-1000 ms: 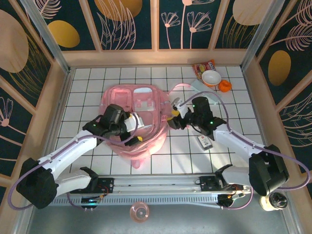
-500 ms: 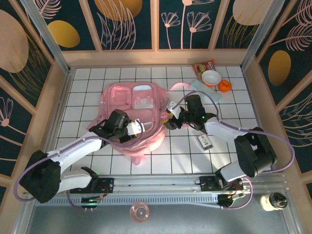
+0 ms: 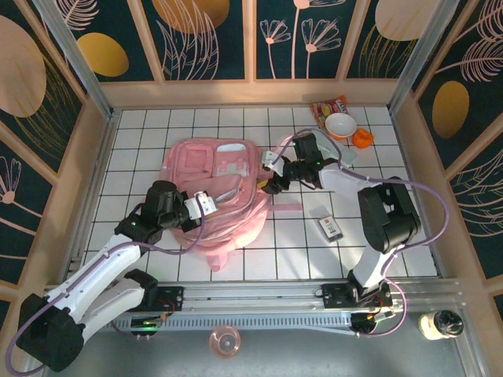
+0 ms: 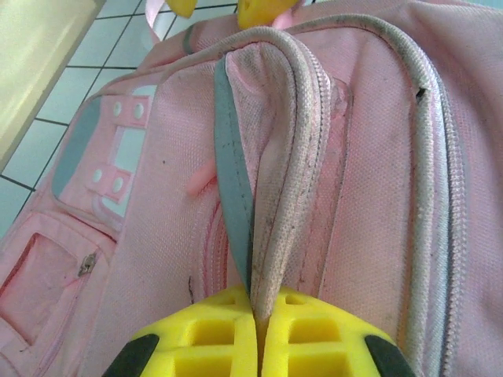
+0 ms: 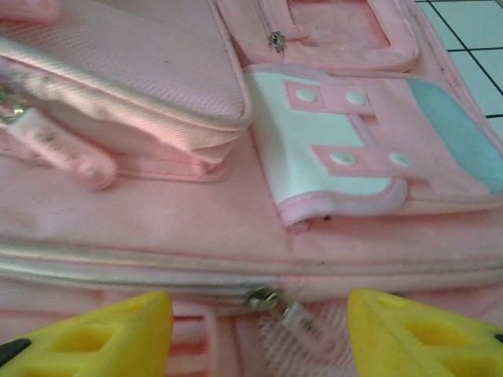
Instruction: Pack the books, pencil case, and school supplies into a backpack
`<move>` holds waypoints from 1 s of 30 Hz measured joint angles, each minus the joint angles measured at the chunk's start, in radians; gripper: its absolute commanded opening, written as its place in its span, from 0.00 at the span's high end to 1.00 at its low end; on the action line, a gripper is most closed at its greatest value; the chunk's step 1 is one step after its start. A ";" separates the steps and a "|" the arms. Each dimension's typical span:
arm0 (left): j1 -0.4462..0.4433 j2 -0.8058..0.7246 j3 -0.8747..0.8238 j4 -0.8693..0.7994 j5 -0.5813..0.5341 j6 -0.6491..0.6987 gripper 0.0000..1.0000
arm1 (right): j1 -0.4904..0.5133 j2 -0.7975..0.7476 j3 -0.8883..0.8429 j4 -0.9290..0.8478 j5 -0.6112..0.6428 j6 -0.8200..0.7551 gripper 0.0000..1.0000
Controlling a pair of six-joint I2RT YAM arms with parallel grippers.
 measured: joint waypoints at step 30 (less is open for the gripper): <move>0.012 -0.017 0.006 0.006 0.042 -0.065 1.00 | -0.019 0.254 0.270 -0.450 -0.152 -0.053 0.90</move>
